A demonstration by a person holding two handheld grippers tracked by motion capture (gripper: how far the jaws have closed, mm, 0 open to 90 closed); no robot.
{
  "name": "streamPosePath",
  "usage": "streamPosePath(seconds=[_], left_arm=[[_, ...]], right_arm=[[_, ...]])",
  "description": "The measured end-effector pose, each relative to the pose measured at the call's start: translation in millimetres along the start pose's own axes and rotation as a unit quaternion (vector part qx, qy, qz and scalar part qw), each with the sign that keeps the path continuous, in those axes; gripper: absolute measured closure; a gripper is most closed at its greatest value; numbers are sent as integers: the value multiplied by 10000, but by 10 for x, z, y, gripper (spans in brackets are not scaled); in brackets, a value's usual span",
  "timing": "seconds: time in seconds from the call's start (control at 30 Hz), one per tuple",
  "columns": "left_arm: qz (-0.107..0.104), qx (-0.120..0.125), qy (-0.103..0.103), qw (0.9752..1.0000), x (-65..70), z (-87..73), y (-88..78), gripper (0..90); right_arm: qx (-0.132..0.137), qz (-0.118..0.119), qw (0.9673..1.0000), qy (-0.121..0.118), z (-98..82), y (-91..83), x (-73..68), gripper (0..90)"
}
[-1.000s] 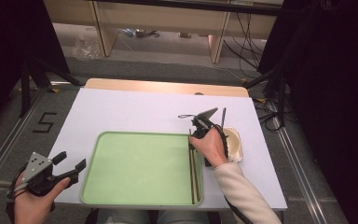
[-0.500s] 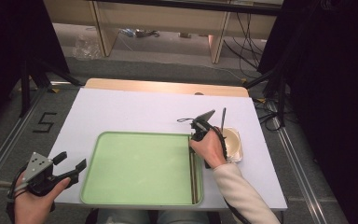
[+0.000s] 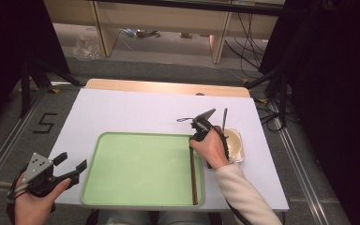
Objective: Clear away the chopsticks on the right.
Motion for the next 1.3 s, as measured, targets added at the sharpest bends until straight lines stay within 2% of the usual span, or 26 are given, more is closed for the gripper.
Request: streamPosePath(seconds=[0.03, 0.13, 0.17, 0.2, 0.23, 0.27, 0.3, 0.37, 0.4, 0.43, 0.47, 0.5, 0.63, 0.67, 0.73, 0.8, 0.83, 0.9, 0.93, 0.97, 1.0, 1.2, 1.3], left_arm=[[-1, 0, 0, 10000, 0, 0, 1, 243], [-5, 1, 4, 10000, 1, 1, -2, 243], [-3, 2, 7, 10000, -1, 1, -3, 243], [-5, 7, 7, 10000, -2, 2, -3, 243], [-1, 5, 9, 10000, -2, 2, -3, 243], [1, 4, 6, 10000, -2, 2, -2, 243], [0, 4, 4, 10000, -1, 2, 0, 243], [-1, 6, 3, 10000, 1, 2, 4, 244], [2, 5, -1, 10000, 1, 2, 7, 244], [4, -3, 0, 10000, -1, 1, 10, 244], [4, -18, 14, 10000, -3, 1, 12, 243], [2, -14, 0, 10000, 0, 1, 17, 243], [-13, -1, 27, 10000, 5, 0, 25, 243], [-26, -1, 31, 10000, 4, 1, 24, 242], [-5, -17, 27, 10000, 3, 0, 17, 242], [-6, -24, 23, 10000, 2, -2, 15, 242], [-6, -24, 21, 10000, 1, -2, 14, 242], [2, -21, 15, 10000, 1, -3, 13, 241], [0, -22, 17, 10000, 1, -3, 14, 242], [1, -25, 23, 10000, 0, -3, 14, 242], [7, -19, 22, 10000, 0, -4, 17, 241], [8, -29, 26, 10000, 1, -5, 21, 241], [19, -38, 22, 10000, -1, -8, 15, 240]], right_arm=[[-10, 44, 9996, 289, 5, -55, -38, 724], [365, 66, 9992, 129, 52, -176, -17, 677], [536, 96, 9984, -124, 73, -231, 17, 657], [563, 104, 9984, 10, 81, -306, 10, 644], [737, 53, 9973, -13, 99, -372, 41, 625], [752, 51, 9971, 111, 104, -453, 40, 605], [883, 58, 9961, -29, 117, -491, 84, 596], [1136, -27, 9935, -87, 127, -587, 191, 575], [1158, -27, 9933, 27, 123, -615, 207, 562], [1204, 71, 9927, 8, 122, -650, 271, 554], [1311, -52, 9913, -56, 122, -658, 342, 545], [1367, -58, 9906, 95, 121, -676, 366, 529], [1458, -138, 9890, 226, 103, -730, 522, 507], [1514, -158, 9882, 151, 99, -737, 583, 504], [1569, -259, 9870, 220, 87, -770, 640, 505], [1633, -267, 9858, 285, 90, -769, 654, 505], [1591, -247, 9858, 476, 86, -793, 650, 508], [1629, -285, 9856, 355, 83, -799, 713, 506], [1599, -323, 9856, 453, 77, -807, 718, 507], [1654, -293, 9848, 449, 78, -809, 739, 511], [1629, -371, 9850, 435, 64, -820, 770, 513], [1739, -422, 9814, 690, 56, -839, 872, 513], [1778, -415, 9812, 618, 49, -844, 935, 509]])
Point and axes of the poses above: each handheld gripper's, and its own axes: y roughly forward along the jaws, z roughly out of its top, x roughly to its right, the point moved 4 cm from there along y, roughly forward along the jaws, and after that the axes turned 6 degrees about -y, right-handed, at the moved point
